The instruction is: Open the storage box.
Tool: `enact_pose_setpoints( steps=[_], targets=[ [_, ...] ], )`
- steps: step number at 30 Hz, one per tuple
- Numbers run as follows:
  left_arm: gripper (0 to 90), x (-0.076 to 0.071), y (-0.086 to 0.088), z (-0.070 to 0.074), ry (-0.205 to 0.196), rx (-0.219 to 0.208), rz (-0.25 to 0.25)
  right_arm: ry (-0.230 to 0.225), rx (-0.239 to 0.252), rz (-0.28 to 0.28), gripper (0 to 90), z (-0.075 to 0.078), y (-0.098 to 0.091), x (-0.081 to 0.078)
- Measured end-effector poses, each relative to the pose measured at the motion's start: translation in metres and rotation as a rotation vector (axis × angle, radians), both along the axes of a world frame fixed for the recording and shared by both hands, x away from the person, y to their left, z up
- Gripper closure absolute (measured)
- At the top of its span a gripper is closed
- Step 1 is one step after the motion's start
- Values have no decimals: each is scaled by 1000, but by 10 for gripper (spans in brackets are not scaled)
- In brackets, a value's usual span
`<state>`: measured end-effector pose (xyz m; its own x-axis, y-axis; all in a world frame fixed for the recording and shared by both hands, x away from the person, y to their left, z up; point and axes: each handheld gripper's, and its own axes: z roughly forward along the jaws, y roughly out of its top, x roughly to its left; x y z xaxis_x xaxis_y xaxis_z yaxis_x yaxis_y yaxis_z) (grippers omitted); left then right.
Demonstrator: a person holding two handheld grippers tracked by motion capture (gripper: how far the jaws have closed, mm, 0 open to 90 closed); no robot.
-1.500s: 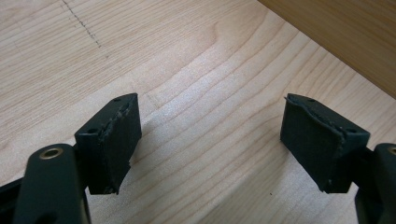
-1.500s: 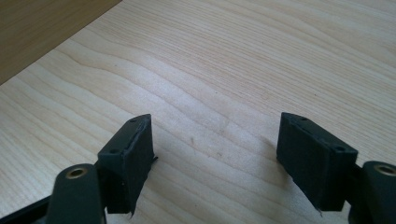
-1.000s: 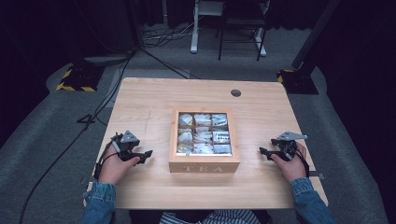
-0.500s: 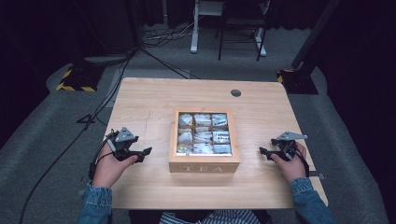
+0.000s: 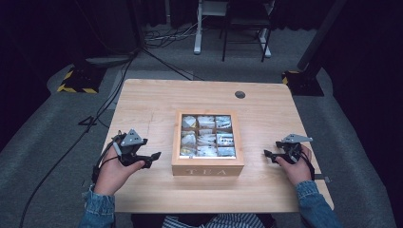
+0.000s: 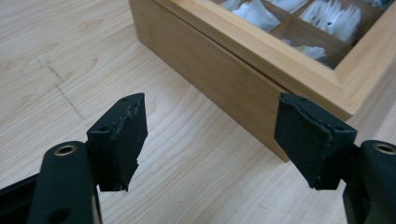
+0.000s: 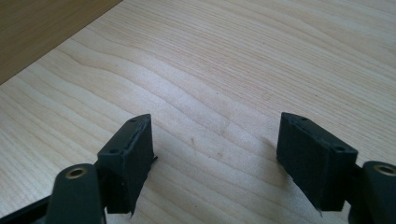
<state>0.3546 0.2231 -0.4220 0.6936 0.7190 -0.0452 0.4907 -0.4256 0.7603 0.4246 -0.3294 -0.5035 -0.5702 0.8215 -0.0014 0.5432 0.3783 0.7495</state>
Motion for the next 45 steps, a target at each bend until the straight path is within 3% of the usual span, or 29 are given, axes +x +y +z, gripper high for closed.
enact_pose_setpoints(
  steps=[14, 27, 37, 45],
  targets=[
    [254, -6, -23, 3, 35, -31, -124, 0, 0, 0, 273, 0, 0, 0],
    [231, -7, -44, -6, 89, -11, -213, 0, 0, 0, 273, 0, 0, 0],
    [227, -5, -53, -16, 127, 24, -226, 0, 0, 0, 273, 0, 0, 0],
    [300, -3, -59, -22, 132, 59, -221, 0, 0, 1, 271, 0, 0, 0]
  ],
)
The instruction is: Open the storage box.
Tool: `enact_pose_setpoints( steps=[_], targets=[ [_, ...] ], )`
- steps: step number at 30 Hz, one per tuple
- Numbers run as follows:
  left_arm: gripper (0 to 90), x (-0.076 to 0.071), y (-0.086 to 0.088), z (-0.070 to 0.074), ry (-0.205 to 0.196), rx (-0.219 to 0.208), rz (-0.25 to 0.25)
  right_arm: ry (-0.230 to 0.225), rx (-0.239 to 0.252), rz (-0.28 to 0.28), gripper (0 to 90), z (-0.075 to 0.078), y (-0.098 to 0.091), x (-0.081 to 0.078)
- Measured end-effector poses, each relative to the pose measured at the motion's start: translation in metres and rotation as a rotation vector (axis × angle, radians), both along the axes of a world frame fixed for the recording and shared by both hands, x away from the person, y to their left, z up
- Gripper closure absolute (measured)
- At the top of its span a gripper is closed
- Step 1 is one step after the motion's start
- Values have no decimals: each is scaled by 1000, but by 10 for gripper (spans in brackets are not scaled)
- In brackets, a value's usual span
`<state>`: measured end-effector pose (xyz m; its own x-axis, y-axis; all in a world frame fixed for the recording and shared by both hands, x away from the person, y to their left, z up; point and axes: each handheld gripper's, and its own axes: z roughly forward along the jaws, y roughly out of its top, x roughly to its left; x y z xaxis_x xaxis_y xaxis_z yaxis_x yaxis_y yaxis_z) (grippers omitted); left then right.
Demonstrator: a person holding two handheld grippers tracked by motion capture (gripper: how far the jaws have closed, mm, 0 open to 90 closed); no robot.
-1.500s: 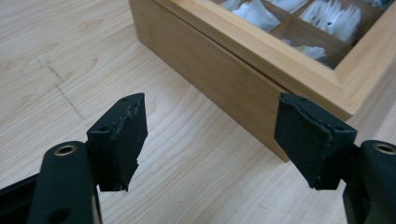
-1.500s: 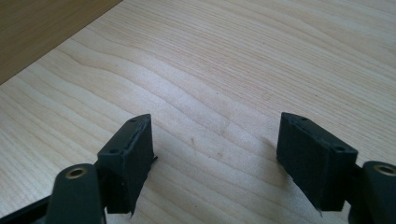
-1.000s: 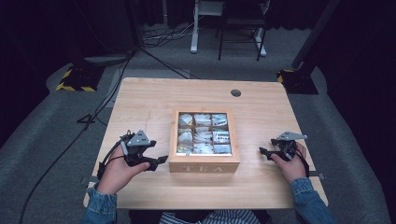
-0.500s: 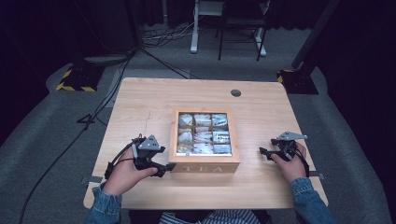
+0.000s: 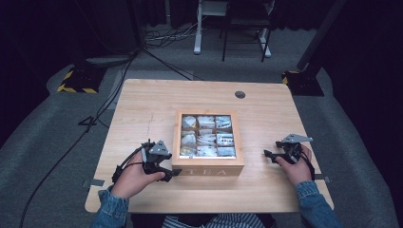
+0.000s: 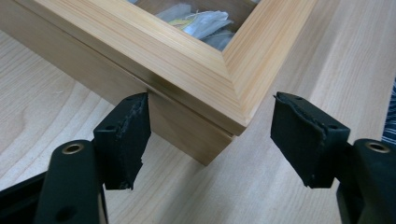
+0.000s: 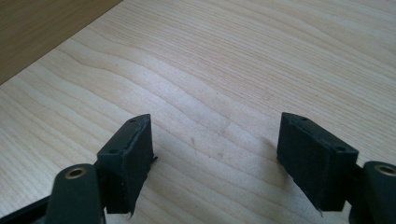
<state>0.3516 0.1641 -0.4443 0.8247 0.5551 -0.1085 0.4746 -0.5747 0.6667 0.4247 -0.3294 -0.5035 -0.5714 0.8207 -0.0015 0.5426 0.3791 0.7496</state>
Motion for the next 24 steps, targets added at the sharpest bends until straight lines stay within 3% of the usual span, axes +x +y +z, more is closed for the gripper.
enact_pose_setpoints(
  steps=[5, 12, 16, 24],
  targets=[
    [387, 0, 1, 1, 0, 23, 8, 0, 0, 0, 271, 0, 0, 0],
    [406, -2, -1, 4, -2, 42, 16, 0, -1, 0, 271, 0, 0, 0],
    [412, -3, 0, 9, -20, 29, 23, 0, 0, 0, 271, 0, 0, 0],
    [445, -5, -2, 13, -45, 47, 11, 0, 0, 0, 271, 0, 0, 0]
  ],
)
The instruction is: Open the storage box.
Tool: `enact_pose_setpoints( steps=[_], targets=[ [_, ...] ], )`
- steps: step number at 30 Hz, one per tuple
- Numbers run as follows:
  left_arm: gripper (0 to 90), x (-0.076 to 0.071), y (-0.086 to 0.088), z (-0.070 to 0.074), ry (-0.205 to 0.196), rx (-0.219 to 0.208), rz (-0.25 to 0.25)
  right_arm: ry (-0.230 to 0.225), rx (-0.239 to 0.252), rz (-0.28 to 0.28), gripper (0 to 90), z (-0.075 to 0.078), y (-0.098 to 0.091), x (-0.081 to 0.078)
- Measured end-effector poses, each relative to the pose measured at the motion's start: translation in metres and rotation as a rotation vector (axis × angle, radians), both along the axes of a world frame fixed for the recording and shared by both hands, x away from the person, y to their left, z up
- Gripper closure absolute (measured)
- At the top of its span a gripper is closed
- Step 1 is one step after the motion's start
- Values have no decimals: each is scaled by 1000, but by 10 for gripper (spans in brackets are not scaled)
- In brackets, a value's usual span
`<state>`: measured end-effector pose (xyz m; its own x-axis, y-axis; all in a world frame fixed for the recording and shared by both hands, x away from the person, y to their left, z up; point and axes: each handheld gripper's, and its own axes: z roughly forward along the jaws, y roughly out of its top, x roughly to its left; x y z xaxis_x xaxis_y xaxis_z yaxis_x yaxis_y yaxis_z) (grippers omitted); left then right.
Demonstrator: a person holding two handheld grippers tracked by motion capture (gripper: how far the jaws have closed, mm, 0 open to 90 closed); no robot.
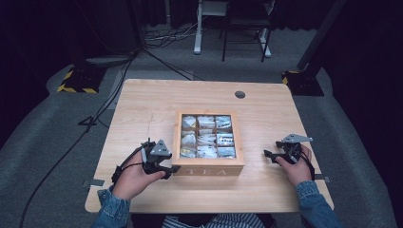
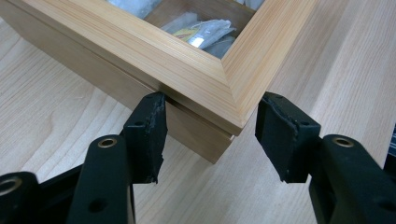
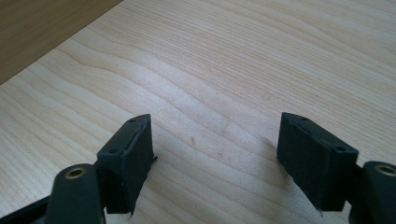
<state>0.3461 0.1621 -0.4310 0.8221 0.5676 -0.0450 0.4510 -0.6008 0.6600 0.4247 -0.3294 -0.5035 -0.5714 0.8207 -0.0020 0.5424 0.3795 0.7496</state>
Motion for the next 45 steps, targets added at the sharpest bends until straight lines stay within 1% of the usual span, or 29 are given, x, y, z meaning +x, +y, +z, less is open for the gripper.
enact_pose_setpoints(
  steps=[6, 9, 15, 17, 20, 23, 26, 30, 33, 35, 45],
  targets=[
    [446, -1, 1, 3, 0, -5, 6, 0, 0, 0, 271, 0, 0, 0],
    [445, -2, 0, 5, -2, -14, 22, 0, 0, 0, 271, 0, 0, 0],
    [439, -2, -1, 9, -12, 5, 24, 0, 1, 3, 271, 0, 0, 0],
    [432, -3, -1, 11, -27, 13, 21, 1, 1, 3, 271, 0, 0, -1],
    [432, -4, -1, 16, -52, 12, 22, 1, 5, 5, 271, 0, 0, -2],
    [432, -6, 0, 20, -70, 1, 24, 1, 2, 7, 271, 0, -1, -2],
    [432, -6, 0, 22, -77, -6, 26, 1, 2, 7, 271, 0, -1, -2],
    [427, -6, 0, 25, -91, -5, 27, 1, 2, 7, 271, 0, -1, -2],
    [420, -6, 0, 28, -108, -14, 31, 1, 2, 7, 271, 0, -1, -2],
    [418, -6, 0, 29, -112, -17, 31, 1, 2, 7, 271, 0, -1, -2],
    [409, -5, 3, 40, -170, -68, 40, 0, 1, 7, 271, 0, -1, -3]
  ],
)
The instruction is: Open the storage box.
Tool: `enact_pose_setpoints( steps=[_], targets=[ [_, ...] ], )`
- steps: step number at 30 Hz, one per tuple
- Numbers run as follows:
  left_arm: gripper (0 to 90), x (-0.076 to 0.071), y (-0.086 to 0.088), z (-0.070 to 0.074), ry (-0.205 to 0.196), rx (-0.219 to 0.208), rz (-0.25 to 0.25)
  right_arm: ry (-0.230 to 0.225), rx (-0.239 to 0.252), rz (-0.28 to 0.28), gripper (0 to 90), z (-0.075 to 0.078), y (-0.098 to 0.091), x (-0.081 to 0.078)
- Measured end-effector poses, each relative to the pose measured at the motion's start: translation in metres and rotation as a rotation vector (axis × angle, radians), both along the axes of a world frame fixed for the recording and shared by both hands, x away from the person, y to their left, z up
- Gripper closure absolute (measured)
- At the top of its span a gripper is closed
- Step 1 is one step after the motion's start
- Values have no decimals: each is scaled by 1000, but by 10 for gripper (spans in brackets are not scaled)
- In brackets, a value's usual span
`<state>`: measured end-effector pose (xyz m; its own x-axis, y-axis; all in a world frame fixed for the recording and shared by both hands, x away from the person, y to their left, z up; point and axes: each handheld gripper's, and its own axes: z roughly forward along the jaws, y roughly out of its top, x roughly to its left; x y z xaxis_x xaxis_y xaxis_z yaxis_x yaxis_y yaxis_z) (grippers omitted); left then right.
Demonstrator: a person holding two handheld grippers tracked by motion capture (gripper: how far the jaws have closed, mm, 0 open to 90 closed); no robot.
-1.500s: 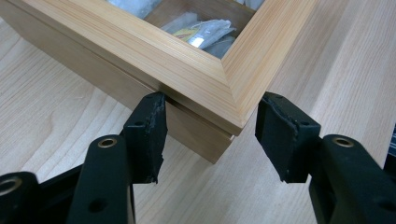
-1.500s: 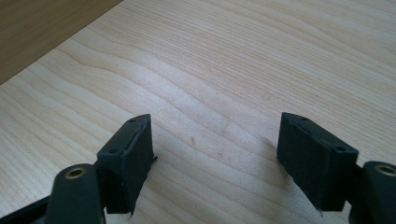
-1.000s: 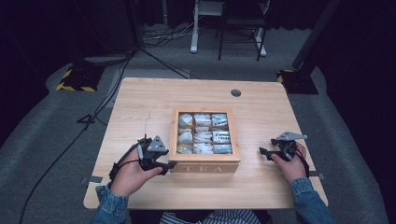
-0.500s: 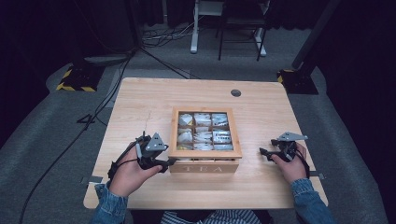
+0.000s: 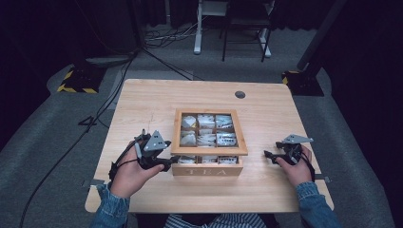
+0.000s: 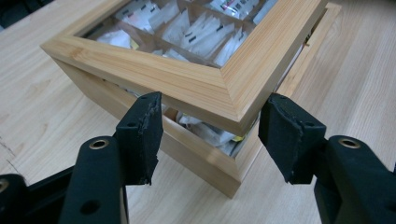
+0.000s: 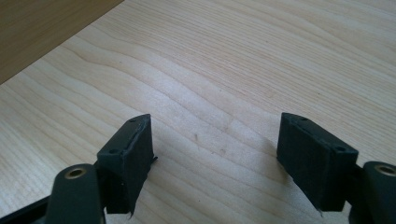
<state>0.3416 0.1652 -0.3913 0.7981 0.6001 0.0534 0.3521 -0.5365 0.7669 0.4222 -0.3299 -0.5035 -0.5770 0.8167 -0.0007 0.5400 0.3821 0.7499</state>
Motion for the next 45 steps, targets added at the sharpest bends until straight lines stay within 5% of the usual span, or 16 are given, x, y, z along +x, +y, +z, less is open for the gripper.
enact_pose_setpoints(
  steps=[29, 45],
  targets=[
    [403, 18, -2, 22, -174, -99, 36, -2, -1, -12, 271, 0, 0, -4],
    [428, 32, -5, 22, -247, -153, 87, -2, -2, -15, 271, 0, 0, -4]
  ],
)
